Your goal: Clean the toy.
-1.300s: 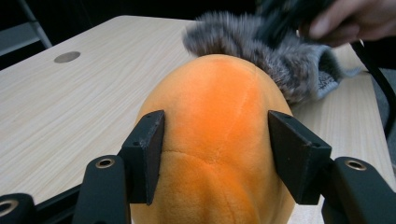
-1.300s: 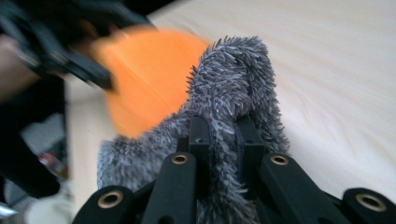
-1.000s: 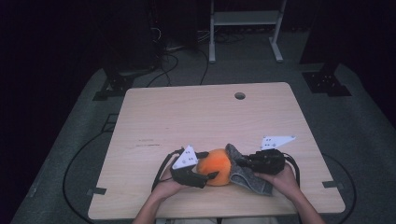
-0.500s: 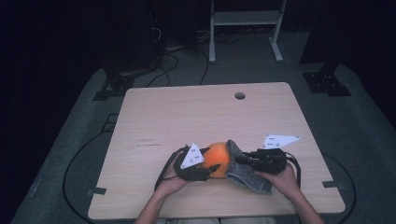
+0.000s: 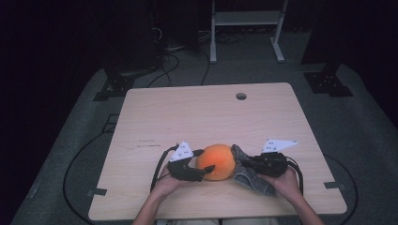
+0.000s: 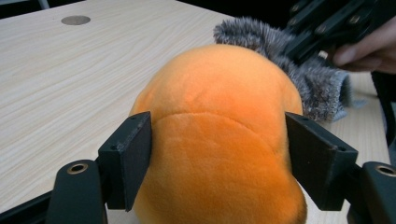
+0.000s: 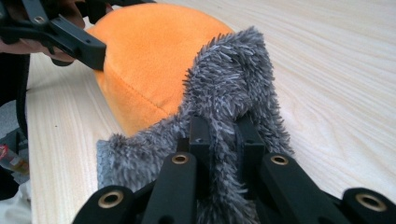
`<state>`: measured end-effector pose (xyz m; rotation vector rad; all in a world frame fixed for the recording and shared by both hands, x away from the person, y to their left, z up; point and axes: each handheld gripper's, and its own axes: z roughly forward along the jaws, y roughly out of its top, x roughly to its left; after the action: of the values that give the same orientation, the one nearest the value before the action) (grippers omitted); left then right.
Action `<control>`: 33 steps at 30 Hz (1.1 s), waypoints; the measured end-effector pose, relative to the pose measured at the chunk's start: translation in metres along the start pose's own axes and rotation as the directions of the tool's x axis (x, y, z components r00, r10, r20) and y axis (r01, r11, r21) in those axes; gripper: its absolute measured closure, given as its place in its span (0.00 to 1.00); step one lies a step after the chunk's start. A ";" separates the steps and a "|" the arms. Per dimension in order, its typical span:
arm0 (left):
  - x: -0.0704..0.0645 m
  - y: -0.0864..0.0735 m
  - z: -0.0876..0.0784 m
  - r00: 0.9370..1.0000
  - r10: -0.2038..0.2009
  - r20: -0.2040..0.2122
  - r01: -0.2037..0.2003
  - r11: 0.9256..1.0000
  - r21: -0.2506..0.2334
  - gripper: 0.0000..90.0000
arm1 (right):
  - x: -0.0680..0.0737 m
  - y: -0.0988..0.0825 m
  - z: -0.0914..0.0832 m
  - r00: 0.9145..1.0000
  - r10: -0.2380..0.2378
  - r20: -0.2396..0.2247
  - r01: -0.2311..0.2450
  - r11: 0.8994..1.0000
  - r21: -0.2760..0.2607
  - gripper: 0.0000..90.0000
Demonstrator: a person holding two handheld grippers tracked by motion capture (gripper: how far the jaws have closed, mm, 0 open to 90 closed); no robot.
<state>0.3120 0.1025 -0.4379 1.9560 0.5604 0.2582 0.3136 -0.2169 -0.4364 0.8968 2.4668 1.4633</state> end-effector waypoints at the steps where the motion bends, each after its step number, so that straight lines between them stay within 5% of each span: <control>1: -0.002 0.000 0.001 1.000 0.010 -0.003 -0.010 1.000 0.005 0.30 | 0.002 0.002 -0.002 1.000 -0.006 -0.005 0.006 1.000 -0.020 0.89; 3: -0.007 0.001 0.003 0.999 0.049 -0.007 -0.049 0.999 0.013 0.31 | 0.010 0.014 -0.004 0.997 -0.027 -0.068 0.019 0.993 -0.120 0.89; 6: -0.009 0.002 0.002 0.999 0.052 0.004 -0.052 0.998 0.021 0.31 | 0.019 0.024 0.002 0.994 -0.073 -0.082 0.061 0.988 -0.140 0.89; 9: -0.003 0.007 -0.001 0.998 -0.049 0.030 0.048 0.999 0.013 0.20 | 0.016 0.018 0.011 0.995 -0.045 -0.088 0.034 0.992 -0.120 0.89; 11: 0.001 0.009 0.001 0.990 -0.141 0.020 0.140 0.989 0.041 0.12 | 0.015 0.017 0.011 0.996 -0.034 -0.086 0.024 0.993 -0.115 0.89; 12: 0.002 0.008 0.003 0.988 -0.155 0.020 0.153 0.986 0.057 0.12 | 0.015 0.017 0.010 0.996 -0.038 -0.081 0.028 0.993 -0.114 0.89; 17: -0.002 0.005 0.003 0.994 -0.110 0.005 0.110 0.993 0.051 0.32 | 0.012 0.011 0.007 0.999 -0.038 -0.034 0.035 0.995 -0.089 0.89; 18: -0.002 0.003 0.001 0.996 -0.086 0.013 0.085 0.995 0.056 0.33 | 0.002 0.005 0.004 1.000 -0.001 0.026 0.002 0.999 -0.053 0.89; 19: -0.002 0.003 0.001 0.996 -0.086 0.013 0.085 0.995 0.056 0.32 | -0.004 0.002 0.003 0.999 0.030 0.035 -0.029 0.999 -0.038 0.89; 22: -0.001 0.003 0.001 0.996 -0.079 0.041 0.077 0.996 0.054 0.28 | -0.007 0.000 -0.001 0.999 0.045 0.026 -0.043 0.998 -0.054 0.89; 24: 0.003 0.007 0.002 0.989 -0.135 0.064 0.129 0.988 0.084 0.14 | 0.003 0.009 -0.005 0.999 -0.002 -0.036 -0.003 0.992 -0.125 0.89; 26: 0.004 0.007 0.005 0.987 -0.150 0.051 0.144 0.984 0.109 0.10 | 0.010 0.012 0.000 0.998 -0.036 -0.046 0.030 0.993 -0.111 0.89; 30: -0.002 0.006 0.008 0.995 -0.098 0.022 0.095 0.990 0.108 0.19 | 0.006 0.008 0.009 0.999 -0.020 -0.049 0.017 0.997 -0.073 0.89; 31: -0.005 0.007 0.007 0.998 -0.059 0.006 0.058 0.994 0.096 0.26 | 0.005 0.006 0.008 0.999 -0.005 -0.051 0.001 0.997 -0.073 0.89; 32: -0.012 0.010 0.005 0.999 0.029 -0.039 -0.027 0.998 0.052 0.36 | 0.004 0.005 0.005 0.999 0.002 -0.047 -0.006 0.997 -0.077 0.89; 33: -0.015 0.011 0.005 0.996 0.069 -0.060 -0.068 0.997 0.027 0.38 | 0.005 0.006 0.002 0.999 -0.003 -0.034 0.001 0.996 -0.085 0.89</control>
<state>0.3041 0.0872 -0.4288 1.9995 0.5391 0.3568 0.3126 -0.2108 -0.4316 0.8599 2.4077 1.5832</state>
